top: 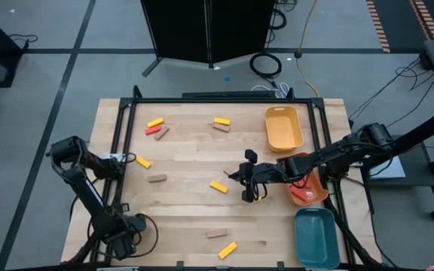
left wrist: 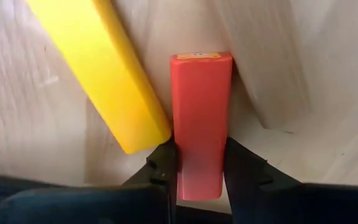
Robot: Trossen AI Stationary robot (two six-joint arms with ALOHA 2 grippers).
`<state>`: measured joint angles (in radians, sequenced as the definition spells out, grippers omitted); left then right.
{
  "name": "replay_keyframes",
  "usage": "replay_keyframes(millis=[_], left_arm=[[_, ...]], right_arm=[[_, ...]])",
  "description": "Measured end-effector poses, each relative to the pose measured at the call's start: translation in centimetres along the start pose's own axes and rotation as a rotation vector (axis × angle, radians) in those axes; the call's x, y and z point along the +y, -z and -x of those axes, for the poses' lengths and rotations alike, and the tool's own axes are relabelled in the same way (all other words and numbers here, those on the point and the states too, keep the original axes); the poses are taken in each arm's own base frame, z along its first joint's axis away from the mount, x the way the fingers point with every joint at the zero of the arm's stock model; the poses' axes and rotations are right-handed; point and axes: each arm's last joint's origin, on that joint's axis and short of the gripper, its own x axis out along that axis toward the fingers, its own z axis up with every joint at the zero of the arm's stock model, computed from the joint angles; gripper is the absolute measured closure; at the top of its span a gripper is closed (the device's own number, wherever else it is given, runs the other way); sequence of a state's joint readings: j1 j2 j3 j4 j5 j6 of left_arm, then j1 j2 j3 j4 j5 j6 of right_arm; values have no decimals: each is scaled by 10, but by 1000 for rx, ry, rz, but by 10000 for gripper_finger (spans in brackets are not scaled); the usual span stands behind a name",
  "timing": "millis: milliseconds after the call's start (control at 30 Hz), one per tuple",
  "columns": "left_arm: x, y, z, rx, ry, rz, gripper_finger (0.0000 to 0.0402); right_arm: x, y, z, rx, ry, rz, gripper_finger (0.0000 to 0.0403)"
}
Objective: Sort blocks
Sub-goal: Put the red block into the orange bin
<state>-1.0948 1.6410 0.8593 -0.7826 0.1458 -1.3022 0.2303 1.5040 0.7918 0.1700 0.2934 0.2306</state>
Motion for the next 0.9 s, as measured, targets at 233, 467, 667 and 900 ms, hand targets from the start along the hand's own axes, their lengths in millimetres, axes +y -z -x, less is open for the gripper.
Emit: replay_keyframes(millis=[233,467,667,900], left_arm=[[16,-3,9,-105,-139,-111,304],[29,-19,28,-446,-263,-159,309],[39,-49,40,-696,-419,-225,310],[48,-118,42,-969,-362,-307,310]], right_arm=[[-1,-5,0,-51,8,-101,403],[12,-1,3,-35,-33,-187,403],[26,0,19,31,-165,-276,403],[32,-2,54,96,-190,-290,403]])
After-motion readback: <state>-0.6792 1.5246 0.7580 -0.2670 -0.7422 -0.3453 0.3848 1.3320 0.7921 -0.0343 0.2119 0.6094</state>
